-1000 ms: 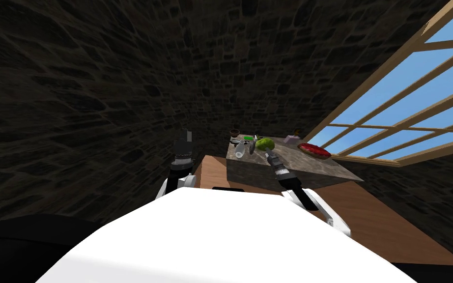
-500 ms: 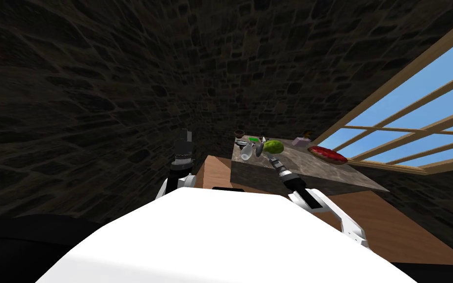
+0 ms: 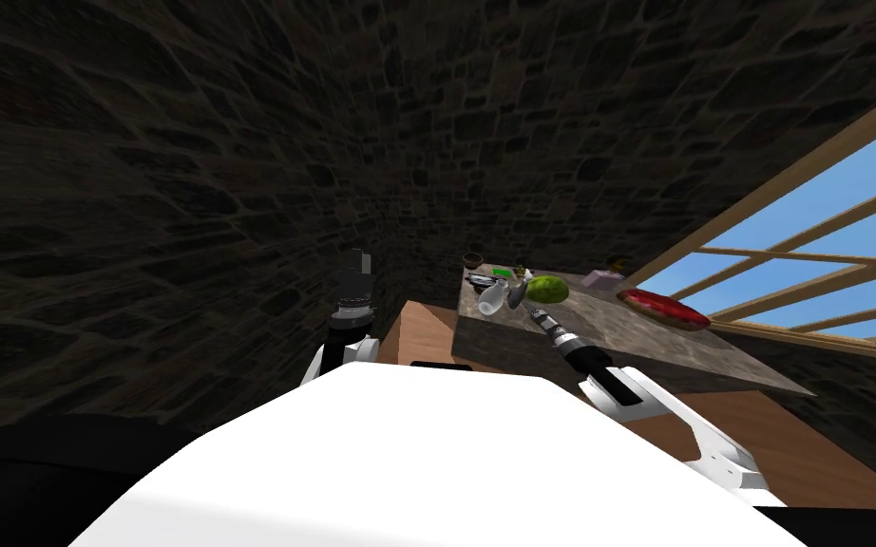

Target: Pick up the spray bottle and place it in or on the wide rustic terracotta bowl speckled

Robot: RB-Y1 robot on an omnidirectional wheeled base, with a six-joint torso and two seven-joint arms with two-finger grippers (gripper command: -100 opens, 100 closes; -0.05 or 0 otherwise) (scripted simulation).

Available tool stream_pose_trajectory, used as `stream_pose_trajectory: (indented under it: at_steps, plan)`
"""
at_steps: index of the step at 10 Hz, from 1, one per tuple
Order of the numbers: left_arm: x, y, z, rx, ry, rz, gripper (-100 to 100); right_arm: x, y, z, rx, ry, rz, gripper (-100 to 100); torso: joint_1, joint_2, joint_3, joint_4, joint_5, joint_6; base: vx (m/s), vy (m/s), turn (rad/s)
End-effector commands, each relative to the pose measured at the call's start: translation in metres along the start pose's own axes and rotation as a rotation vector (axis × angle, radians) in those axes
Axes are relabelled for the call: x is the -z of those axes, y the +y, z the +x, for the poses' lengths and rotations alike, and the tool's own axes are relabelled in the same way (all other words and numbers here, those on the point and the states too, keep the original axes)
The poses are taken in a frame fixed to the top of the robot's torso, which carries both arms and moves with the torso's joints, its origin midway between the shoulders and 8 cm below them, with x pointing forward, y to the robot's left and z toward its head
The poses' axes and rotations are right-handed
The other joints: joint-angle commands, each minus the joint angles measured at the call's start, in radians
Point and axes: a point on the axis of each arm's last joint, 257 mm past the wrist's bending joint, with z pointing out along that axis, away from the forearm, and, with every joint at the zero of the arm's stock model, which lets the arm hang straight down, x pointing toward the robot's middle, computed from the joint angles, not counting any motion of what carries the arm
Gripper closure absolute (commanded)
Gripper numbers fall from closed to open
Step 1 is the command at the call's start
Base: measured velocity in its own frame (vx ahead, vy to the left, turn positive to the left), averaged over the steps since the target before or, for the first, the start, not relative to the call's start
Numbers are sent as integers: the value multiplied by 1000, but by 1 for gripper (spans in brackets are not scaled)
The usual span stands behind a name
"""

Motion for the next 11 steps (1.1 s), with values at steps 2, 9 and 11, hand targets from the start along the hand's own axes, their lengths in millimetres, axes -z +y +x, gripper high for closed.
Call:
stream_pose_trajectory:
  at_steps: [2,9,11]
  plan:
    - [0,0,0,0,0,0,0,-1,-29,-9,84,24,70,-100,-1,0,0,0,0,0,53,105,47]
    - [0,0,0,0,0,0,0,12,-108,-58,354,77,271,-100,-2,2,1,0,0,0,39,87,55]
    - [0,0,0,0,0,0,0,16,-123,-76,425,86,318,-100,-2,2,1,0,0,0,43,95,42]
